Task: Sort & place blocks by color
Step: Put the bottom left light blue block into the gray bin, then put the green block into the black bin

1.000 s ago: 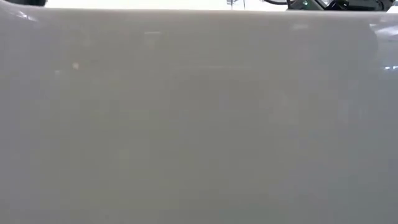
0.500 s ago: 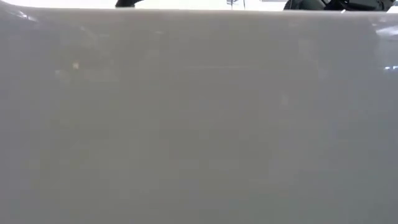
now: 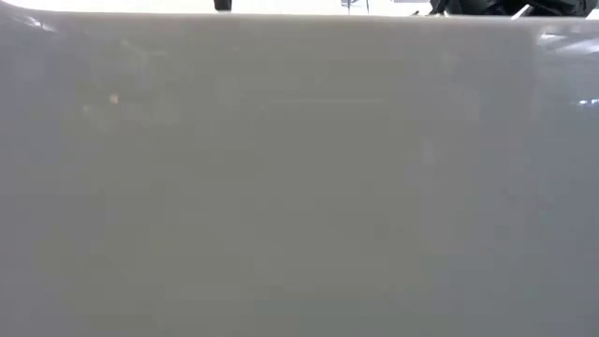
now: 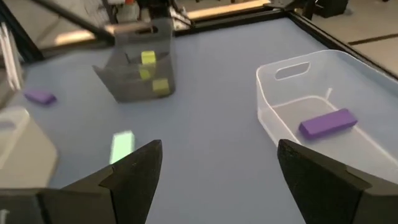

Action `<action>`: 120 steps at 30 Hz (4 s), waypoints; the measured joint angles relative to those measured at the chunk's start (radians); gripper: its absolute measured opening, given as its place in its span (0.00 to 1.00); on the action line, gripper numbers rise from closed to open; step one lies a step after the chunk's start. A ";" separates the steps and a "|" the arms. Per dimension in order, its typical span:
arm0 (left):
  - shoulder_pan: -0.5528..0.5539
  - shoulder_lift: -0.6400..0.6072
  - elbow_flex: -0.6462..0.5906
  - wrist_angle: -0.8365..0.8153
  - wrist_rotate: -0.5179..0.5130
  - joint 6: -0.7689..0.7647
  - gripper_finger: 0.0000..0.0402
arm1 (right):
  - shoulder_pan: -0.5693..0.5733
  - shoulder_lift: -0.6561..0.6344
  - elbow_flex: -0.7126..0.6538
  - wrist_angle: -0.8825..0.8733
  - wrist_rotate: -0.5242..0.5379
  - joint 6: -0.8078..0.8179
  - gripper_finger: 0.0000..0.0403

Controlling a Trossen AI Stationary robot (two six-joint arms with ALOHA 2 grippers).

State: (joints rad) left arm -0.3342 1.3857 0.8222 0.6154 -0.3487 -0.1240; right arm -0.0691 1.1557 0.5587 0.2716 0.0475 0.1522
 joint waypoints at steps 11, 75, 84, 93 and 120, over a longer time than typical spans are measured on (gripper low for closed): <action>-0.083 0.150 0.000 -0.068 0.093 -0.408 0.33 | 0.023 0.000 0.000 0.078 -0.149 0.223 0.77; -0.195 0.395 0.050 0.167 0.139 -0.655 0.69 | 0.755 -0.002 0.347 -0.988 0.100 0.747 0.77; -0.157 0.394 0.050 0.167 0.139 -0.585 0.69 | 0.915 0.082 0.347 -1.061 0.086 0.764 0.77; -0.150 0.394 0.050 0.166 0.140 -0.568 0.69 | 0.973 0.239 0.347 -1.060 0.083 0.652 0.77; -0.149 0.394 0.050 0.166 0.142 -0.561 0.69 | 0.952 0.185 0.346 -0.957 0.156 0.895 0.26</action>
State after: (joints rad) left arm -0.4835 1.7802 0.8722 0.7818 -0.2070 -0.6852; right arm 0.8827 1.3402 0.9051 -0.6855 0.2032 1.0468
